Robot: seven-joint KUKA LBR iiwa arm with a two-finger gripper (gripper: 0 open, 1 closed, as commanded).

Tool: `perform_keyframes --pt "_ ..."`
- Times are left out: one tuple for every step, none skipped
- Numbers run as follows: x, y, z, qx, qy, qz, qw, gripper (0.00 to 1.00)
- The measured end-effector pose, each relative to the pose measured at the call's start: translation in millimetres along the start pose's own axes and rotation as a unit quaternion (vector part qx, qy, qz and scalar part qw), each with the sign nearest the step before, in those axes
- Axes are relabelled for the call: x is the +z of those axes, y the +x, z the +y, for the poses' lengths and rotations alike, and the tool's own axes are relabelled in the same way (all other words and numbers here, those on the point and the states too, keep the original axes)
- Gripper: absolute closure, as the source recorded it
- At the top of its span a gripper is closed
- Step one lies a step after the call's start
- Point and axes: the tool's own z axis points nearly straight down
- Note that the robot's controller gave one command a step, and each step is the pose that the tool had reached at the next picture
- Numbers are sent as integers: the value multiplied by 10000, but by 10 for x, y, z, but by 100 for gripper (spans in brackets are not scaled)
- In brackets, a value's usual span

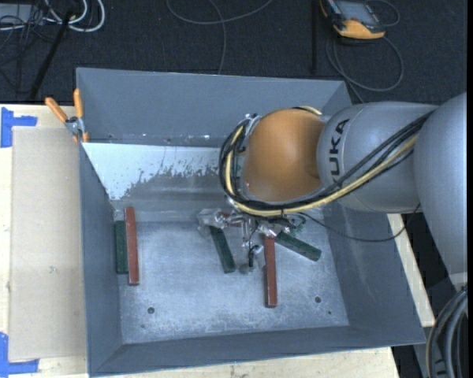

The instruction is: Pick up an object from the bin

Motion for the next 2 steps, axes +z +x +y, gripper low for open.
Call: perform_keyframes --pt "10 -64 818 -783 -23 13 9969 0" --pt "-188 -89 -53 -377 36 -3 9993 0"
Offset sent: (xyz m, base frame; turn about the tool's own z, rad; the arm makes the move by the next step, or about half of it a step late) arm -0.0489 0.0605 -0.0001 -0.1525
